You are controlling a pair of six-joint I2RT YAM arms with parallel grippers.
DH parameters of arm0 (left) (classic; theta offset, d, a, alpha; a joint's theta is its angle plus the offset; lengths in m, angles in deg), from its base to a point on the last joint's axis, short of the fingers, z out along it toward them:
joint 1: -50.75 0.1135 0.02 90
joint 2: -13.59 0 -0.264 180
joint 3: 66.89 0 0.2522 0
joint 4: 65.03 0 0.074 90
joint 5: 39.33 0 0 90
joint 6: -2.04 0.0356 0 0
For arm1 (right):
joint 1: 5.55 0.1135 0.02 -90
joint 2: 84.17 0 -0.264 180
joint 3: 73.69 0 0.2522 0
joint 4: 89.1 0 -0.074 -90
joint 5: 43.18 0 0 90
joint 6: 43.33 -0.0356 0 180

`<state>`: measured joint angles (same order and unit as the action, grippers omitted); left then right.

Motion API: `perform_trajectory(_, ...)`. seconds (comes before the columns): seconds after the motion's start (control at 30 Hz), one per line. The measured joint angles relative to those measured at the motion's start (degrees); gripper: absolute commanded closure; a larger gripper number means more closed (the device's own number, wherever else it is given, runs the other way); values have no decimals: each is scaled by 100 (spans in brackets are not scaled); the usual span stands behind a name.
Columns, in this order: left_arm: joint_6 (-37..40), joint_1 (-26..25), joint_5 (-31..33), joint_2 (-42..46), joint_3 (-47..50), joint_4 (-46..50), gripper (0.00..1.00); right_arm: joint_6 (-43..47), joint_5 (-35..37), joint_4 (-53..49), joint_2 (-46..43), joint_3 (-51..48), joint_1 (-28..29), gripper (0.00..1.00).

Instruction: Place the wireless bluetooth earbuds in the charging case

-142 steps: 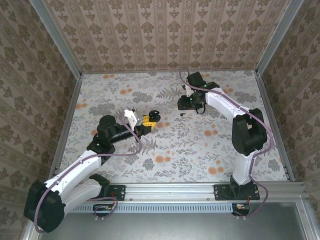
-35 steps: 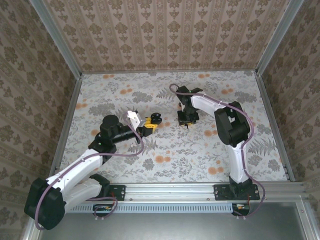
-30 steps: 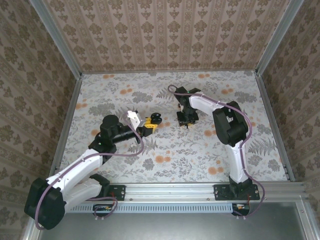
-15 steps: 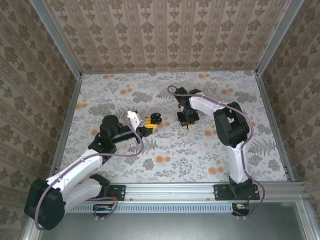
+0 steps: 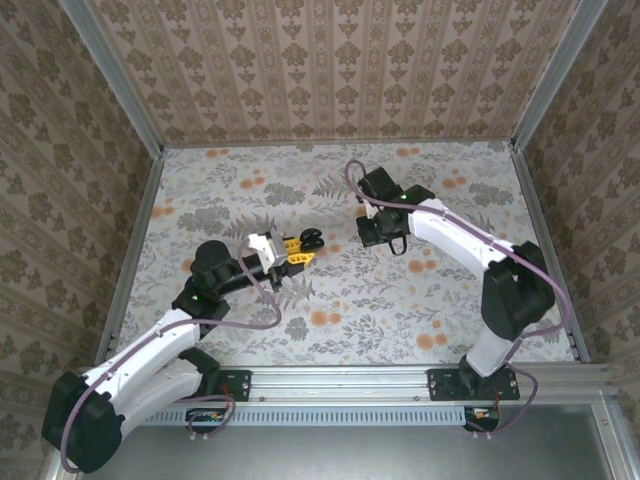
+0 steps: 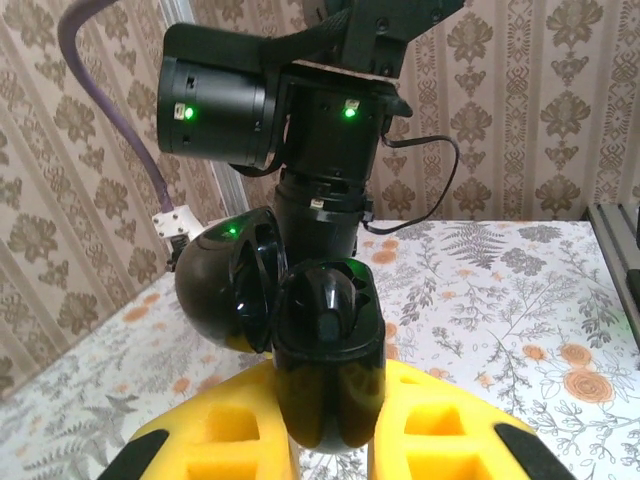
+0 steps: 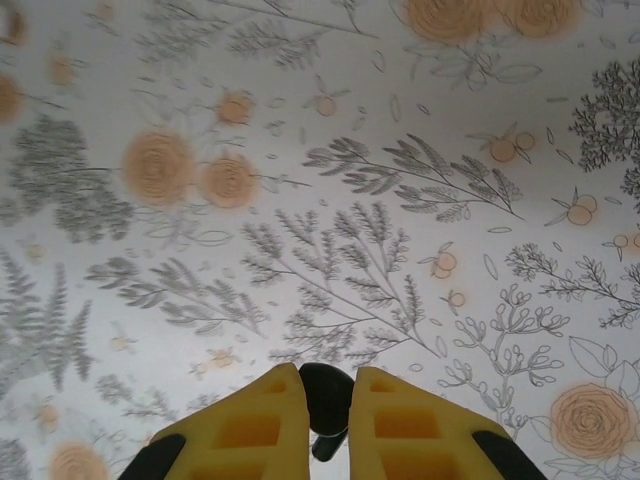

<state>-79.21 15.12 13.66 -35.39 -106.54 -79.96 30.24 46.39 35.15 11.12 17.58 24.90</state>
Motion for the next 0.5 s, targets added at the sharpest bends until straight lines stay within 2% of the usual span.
perform_trajectory(0.27,179,-74,356,-9,0,125,100,-26,-170,645,-1239,-533,151,94)
perform_trajectory(0.5,-247,-83,680,-417,-142,251,100,-24,-170,1478,-2188,-990,535,95)
